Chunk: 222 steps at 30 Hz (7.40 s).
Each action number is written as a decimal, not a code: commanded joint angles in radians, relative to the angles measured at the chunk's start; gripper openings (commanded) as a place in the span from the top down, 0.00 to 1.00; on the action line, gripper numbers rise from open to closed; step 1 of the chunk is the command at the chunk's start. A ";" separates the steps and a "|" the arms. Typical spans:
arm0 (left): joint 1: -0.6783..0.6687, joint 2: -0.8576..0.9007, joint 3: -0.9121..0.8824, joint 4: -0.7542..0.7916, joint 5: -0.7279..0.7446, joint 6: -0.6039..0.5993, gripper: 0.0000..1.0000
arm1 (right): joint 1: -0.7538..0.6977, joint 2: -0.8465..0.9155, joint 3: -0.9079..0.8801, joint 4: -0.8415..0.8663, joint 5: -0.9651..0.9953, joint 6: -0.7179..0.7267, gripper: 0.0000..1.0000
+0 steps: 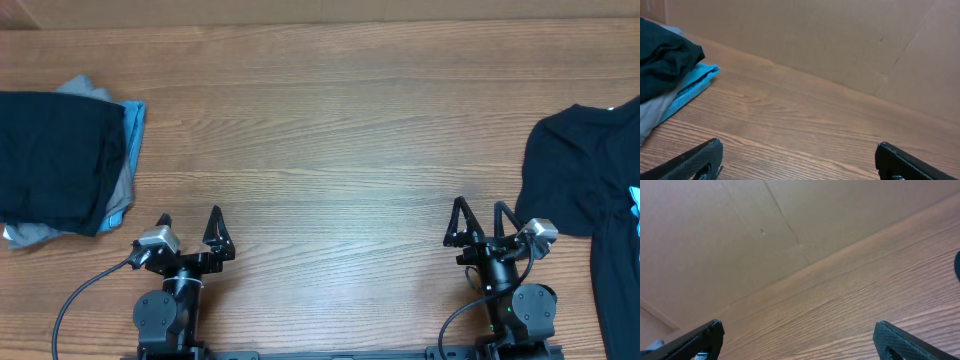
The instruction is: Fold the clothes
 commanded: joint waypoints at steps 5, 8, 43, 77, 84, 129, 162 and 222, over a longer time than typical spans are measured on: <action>-0.008 -0.012 -0.009 0.004 -0.013 0.026 0.00 | 0.001 -0.011 -0.010 0.005 0.003 -0.002 0.00; -0.008 -0.012 -0.009 0.004 -0.013 0.026 0.00 | 0.001 -0.011 -0.010 0.005 0.003 -0.002 0.00; -0.008 -0.012 -0.009 0.004 -0.013 0.026 0.00 | 0.001 -0.011 -0.010 0.005 0.003 -0.002 0.00; -0.008 -0.012 -0.009 0.004 -0.013 0.026 0.00 | 0.001 -0.011 -0.010 0.005 0.003 -0.002 0.00; -0.008 -0.012 -0.009 0.004 -0.013 0.026 0.00 | 0.001 -0.011 -0.010 0.005 0.003 -0.002 0.00; -0.008 -0.012 -0.009 0.004 -0.013 0.026 0.00 | 0.001 0.880 1.609 -0.903 0.191 -0.187 0.00; -0.008 -0.012 -0.009 0.004 -0.013 0.026 0.00 | -0.906 1.808 2.276 -1.411 -0.010 0.010 0.00; -0.008 -0.012 -0.009 0.004 -0.013 0.026 0.00 | -1.009 2.306 1.898 -1.103 0.079 0.016 0.96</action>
